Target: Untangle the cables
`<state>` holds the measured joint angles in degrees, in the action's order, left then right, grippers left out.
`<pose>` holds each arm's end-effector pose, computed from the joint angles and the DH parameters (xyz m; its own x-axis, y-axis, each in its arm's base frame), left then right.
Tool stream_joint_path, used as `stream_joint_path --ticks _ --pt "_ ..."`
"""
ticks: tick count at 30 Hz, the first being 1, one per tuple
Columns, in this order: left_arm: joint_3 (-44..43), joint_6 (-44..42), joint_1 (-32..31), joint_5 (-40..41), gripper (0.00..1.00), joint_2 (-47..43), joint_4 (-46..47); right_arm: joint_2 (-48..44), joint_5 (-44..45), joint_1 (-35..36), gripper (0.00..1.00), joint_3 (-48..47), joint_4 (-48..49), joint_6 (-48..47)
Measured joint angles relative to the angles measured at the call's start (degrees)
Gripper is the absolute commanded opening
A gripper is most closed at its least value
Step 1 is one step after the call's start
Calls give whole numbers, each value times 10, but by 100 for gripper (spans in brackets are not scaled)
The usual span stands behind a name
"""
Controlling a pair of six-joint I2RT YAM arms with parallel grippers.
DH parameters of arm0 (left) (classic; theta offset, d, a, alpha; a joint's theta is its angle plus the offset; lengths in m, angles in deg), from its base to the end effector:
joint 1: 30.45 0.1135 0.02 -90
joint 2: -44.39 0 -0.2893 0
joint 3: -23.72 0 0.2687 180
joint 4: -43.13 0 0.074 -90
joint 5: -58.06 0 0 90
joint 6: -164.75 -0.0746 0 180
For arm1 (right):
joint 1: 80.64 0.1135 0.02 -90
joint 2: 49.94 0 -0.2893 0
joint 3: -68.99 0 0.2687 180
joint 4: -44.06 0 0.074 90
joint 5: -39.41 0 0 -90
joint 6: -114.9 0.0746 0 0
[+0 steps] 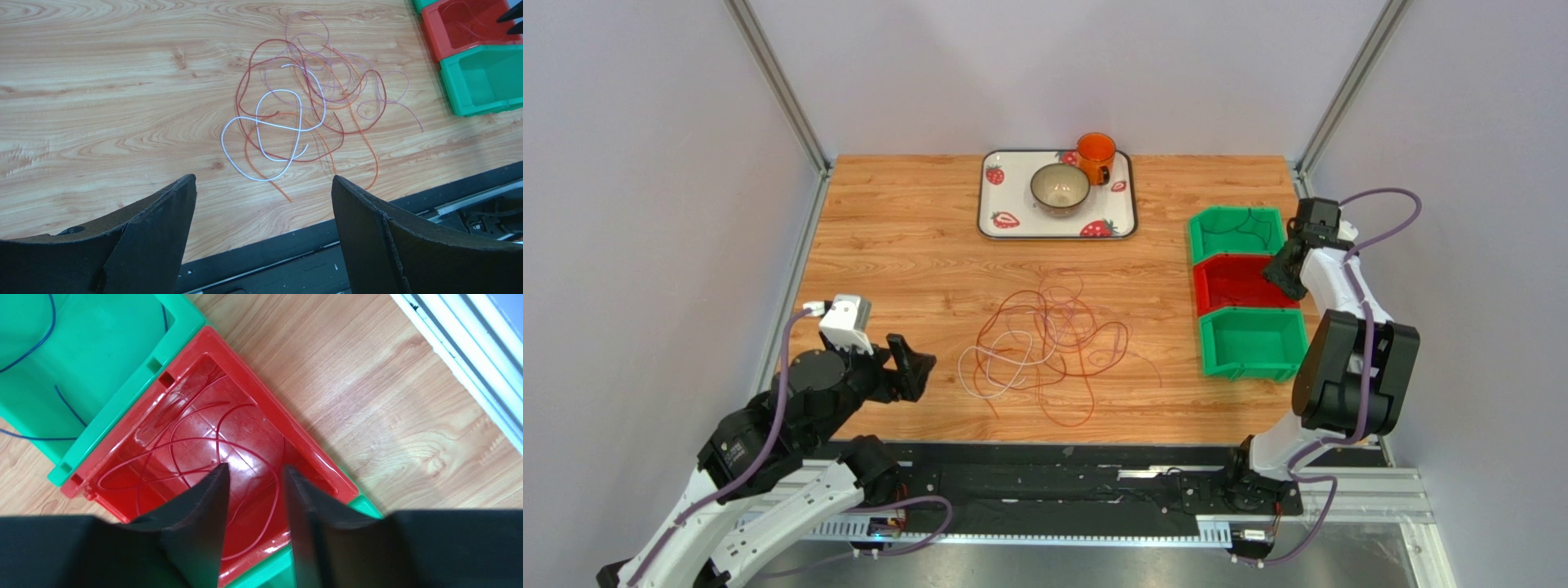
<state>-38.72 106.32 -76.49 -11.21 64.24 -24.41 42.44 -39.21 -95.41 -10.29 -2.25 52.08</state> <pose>0.0718 -0.0364 0.3329 -0.4853 -0.2021 -0.8507 0.2305 0.9089 -0.3475 0.3527 -0.1082 0.2150 -0.5820 0.6165 -0.5303 0.6889 0.7203 0.0814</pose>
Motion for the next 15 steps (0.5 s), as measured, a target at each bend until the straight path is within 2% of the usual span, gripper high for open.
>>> stream_joint_path --ticks 9,13,15 --pt "0 0 0 4 89 0 0 -94 -16 -1 46 -16 -23 -3" --pt "0 0 0 4 89 0 0 -132 -47 -1 29 -32 -28 -5" --pt "0 0 0 4 89 0 0 -147 -70 0 27 -31 -29 -6"
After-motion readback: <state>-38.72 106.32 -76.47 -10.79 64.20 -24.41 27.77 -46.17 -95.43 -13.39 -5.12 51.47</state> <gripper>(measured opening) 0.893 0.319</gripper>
